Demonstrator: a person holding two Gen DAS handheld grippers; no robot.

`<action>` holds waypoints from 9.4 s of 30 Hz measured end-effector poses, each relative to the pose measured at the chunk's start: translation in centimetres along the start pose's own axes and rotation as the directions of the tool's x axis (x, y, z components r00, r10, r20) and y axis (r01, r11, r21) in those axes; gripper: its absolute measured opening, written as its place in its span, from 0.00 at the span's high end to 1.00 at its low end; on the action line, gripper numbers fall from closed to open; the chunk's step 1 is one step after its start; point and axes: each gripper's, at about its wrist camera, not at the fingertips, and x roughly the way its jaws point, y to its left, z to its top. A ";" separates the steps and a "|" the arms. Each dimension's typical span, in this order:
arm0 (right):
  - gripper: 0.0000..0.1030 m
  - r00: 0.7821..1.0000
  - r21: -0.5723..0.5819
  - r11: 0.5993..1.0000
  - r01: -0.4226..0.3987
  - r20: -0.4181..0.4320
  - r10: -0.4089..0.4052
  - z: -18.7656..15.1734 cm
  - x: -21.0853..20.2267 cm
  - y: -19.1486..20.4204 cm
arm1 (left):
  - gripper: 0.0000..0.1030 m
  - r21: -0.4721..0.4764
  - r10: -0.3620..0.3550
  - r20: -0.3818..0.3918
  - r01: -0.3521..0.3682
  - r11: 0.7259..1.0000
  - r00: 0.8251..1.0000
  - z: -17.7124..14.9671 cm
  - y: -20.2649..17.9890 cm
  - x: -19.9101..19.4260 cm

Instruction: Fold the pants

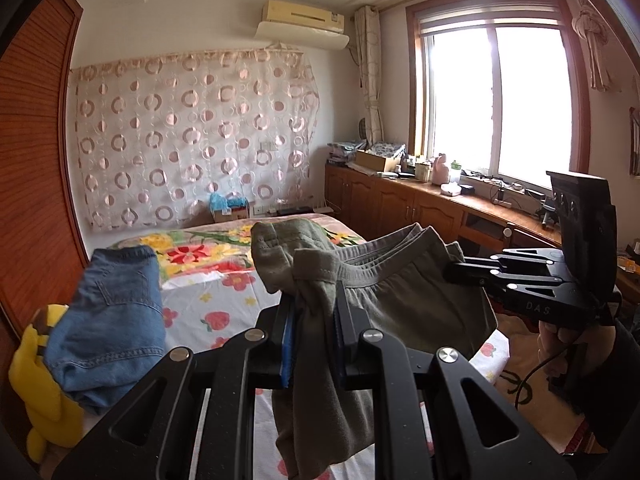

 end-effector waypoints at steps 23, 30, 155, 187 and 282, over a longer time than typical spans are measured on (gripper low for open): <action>0.91 0.991 -0.120 0.985 -0.121 -0.074 0.113 2.7 12.0 -1.3 | 0.84 -0.096 0.114 -0.049 -0.118 0.988 0.992 -3.2 7.1 2.0; 0.91 0.986 -0.186 0.971 -0.153 -0.090 0.139 6.2 17.5 -2.1 | 0.84 -0.100 0.168 -0.052 -0.172 0.980 0.984 -2.5 10.2 3.4; 0.53 0.947 -0.119 0.942 -0.313 -0.116 0.300 7.8 24.3 -2.1 | 0.00 -0.179 0.467 -0.097 -0.477 0.861 0.879 -3.2 15.7 -1.3; 0.25 0.996 0.003 0.998 -0.061 -0.064 0.061 3.3 14.8 -7.3 | 0.00 -0.109 0.238 -0.209 -0.264 0.958 0.949 -1.9 6.2 7.1; 0.20 0.982 0.126 0.978 0.167 0.065 -0.176 -0.2 0.7 -3.3 | 0.00 -0.123 0.228 -0.106 -0.240 0.963 0.968 2.7 -0.1 -0.6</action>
